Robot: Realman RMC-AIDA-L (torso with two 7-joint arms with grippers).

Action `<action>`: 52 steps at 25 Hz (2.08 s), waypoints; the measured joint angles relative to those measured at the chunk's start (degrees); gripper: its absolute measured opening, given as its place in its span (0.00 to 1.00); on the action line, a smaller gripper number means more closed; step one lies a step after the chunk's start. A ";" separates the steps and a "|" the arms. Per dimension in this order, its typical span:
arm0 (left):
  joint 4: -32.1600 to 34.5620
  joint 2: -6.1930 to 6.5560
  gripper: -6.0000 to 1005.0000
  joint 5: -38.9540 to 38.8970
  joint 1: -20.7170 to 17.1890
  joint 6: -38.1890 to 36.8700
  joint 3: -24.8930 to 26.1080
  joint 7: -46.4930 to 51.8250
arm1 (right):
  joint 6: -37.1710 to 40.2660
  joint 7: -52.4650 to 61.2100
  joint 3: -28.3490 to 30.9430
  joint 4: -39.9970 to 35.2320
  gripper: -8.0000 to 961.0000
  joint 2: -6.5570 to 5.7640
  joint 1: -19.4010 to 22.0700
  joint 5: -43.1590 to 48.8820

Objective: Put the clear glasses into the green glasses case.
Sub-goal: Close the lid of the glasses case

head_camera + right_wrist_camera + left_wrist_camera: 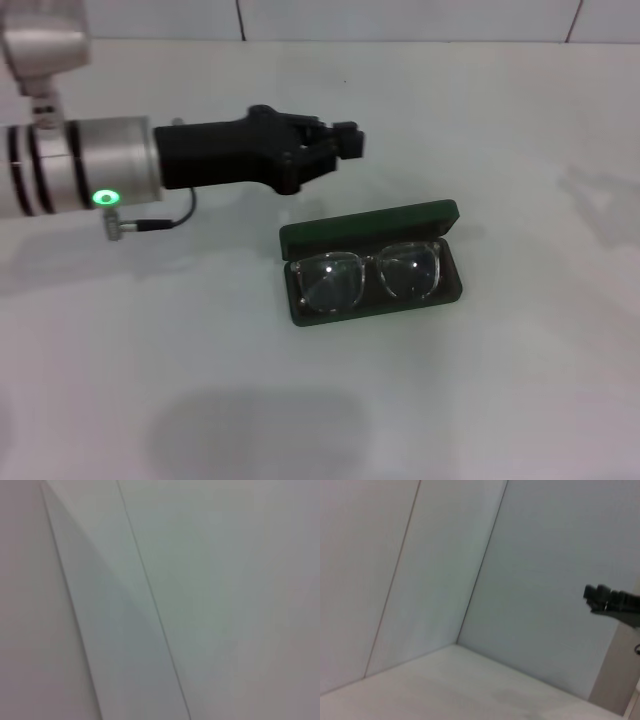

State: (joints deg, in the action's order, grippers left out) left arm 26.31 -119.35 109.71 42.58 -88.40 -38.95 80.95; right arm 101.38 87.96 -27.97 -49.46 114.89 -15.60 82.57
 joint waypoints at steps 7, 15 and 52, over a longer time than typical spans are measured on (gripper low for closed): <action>-6.19 -0.48 0.14 -0.07 3.41 8.92 -4.12 -1.01 | -1.81 -4.47 0.24 4.81 0.22 -0.14 -1.12 -0.18; -8.17 -0.59 0.14 0.18 3.31 13.02 -4.69 -2.58 | -2.10 -6.50 -0.08 8.22 0.23 -0.26 -2.61 0.26; -10.30 -0.62 0.14 -0.13 1.88 13.25 -11.66 -3.42 | -1.97 -8.05 -0.01 12.43 0.29 -0.09 -3.04 0.14</action>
State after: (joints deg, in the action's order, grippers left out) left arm 16.01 -119.97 109.58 44.46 -75.15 -50.61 77.53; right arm 99.41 79.91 -27.98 -37.02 114.80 -18.64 82.72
